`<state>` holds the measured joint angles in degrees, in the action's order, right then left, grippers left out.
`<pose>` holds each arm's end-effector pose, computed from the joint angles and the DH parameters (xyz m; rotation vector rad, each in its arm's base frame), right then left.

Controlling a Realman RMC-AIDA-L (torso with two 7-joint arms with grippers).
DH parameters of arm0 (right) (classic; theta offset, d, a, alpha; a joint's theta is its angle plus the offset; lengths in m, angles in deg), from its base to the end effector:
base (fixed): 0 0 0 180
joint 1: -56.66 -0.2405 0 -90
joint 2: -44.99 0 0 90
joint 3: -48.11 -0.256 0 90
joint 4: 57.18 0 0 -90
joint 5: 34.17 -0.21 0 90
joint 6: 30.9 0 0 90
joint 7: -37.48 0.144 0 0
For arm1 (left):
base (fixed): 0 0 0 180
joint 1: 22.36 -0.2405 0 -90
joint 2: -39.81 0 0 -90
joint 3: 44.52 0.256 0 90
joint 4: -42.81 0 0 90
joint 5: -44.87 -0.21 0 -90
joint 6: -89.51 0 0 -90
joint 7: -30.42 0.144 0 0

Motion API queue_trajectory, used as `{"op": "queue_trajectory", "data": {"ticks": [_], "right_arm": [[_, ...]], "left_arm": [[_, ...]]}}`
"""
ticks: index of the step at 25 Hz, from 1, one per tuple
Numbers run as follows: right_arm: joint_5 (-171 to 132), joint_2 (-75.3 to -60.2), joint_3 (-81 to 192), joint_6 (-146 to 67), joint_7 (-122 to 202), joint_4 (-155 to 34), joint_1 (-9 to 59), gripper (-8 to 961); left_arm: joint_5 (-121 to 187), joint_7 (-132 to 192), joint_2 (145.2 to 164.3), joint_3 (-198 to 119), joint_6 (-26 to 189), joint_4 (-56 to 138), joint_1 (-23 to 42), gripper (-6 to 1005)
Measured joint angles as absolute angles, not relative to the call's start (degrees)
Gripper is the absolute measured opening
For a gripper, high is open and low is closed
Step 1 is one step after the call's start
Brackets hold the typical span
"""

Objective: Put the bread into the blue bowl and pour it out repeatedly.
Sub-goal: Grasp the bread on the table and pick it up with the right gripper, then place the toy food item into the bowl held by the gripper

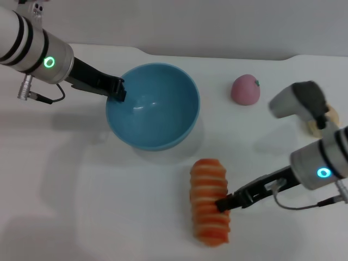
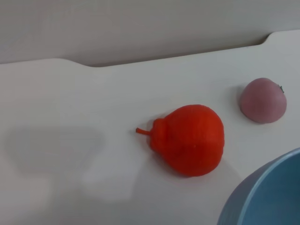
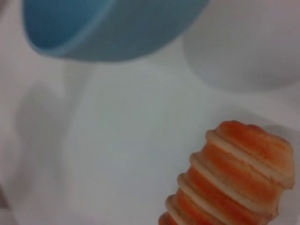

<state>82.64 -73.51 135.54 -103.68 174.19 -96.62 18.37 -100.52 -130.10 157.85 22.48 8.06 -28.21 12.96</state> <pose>0.2212 0.3249 -0.0969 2.7814 -1.4167 0.1721 -0.2025 0.3861 0.0293 -2.2632 -1.3967 0.1149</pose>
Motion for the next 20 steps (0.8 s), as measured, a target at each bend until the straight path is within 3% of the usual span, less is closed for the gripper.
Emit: {"op": "queue_trajectory", "data": {"ticks": [5,10,17,20], "right_arm": [[83.0,-73.22,124.1,-109.8,168.7,-98.8,22.5,205],[83.9,-71.57,108.5,-118.8,164.4,-102.1,27.6,184],[84.0,-70.74,92.1,-128.6,159.3,-104.8,29.2,120],[80.3,-71.63,89.7,-132.4,156.0,-109.7,29.2,106]], "left_arm": [[-100.5,-130.7,157.84,23.6,7.7,-28.1,13.0,26],[-100.3,-131.1,157.88,29.2,6.8,-27.0,13.4,26],[-96.0,-131.5,158.05,36.8,7.0,-23.8,14.9,25],[-92.0,-131.3,158.11,40.4,7.6,-22.4,16.1,25]]}}
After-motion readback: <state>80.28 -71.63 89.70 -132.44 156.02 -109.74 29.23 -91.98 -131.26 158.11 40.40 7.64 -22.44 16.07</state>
